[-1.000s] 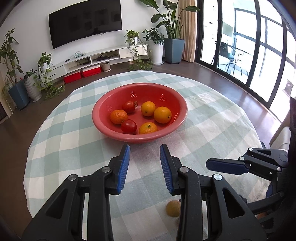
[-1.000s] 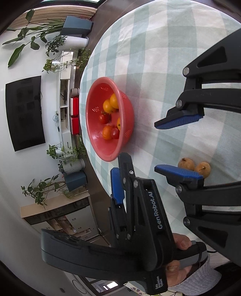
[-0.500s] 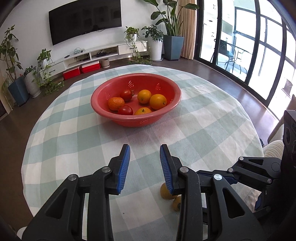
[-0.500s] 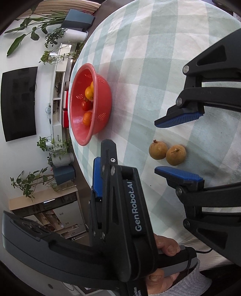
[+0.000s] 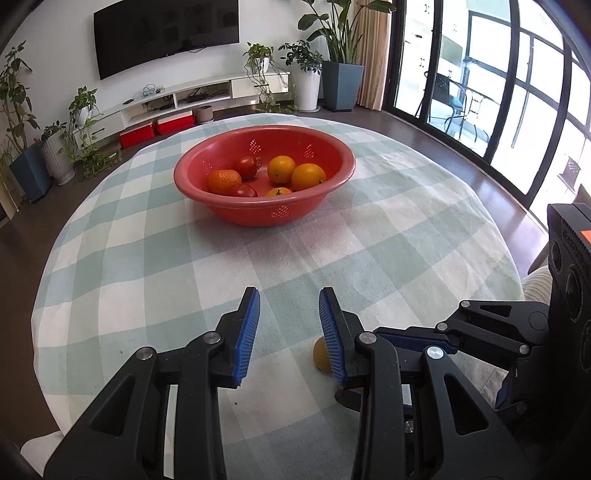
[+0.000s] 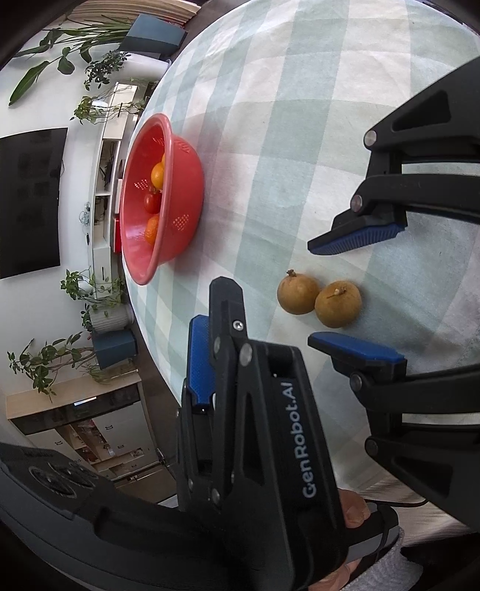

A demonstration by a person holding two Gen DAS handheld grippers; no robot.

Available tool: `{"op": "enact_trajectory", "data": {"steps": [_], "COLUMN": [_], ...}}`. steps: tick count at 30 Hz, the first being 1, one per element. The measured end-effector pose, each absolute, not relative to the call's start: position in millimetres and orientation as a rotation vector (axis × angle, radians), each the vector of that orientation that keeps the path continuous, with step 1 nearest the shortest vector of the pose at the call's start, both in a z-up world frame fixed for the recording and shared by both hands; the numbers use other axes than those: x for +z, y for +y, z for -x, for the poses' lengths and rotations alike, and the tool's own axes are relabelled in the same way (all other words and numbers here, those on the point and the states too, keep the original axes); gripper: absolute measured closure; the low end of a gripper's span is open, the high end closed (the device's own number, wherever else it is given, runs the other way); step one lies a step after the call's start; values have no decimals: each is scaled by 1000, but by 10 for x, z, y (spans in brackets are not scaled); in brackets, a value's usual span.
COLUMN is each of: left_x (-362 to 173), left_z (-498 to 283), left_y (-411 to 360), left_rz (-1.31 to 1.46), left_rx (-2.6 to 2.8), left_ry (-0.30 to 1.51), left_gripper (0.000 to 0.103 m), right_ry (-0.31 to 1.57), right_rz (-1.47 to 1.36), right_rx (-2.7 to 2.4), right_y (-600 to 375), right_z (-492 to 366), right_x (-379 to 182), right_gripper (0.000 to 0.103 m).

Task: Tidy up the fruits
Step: 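Lower right tool around a brown fruit while left tool approaches the other brown fruit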

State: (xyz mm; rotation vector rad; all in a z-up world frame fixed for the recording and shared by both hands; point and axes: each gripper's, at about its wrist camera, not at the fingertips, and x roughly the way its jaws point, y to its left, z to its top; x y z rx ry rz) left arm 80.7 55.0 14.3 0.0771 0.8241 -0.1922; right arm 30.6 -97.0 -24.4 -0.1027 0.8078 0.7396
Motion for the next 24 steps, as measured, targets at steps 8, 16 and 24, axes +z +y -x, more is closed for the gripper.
{"op": "enact_trajectory", "data": {"steps": [8,16,24], "left_x": [76,38,6], "left_z": [-791,-786,-779], "left_y": [534,542,560], "left_rz": [-78,-73,-63], "left_rx": [-199,-202,-209], "left_ry": [841,848,858], "left_gripper": [71,71,71], "right_ry": [815,817,834], "right_rz": [126,127,130], "right_rx": [747,746,759], "right_y": [-931,-930,-927], "right_z": [-293,-285,-277], "right_x": [-244,-251,-262], "right_gripper": [56,58,69]}}
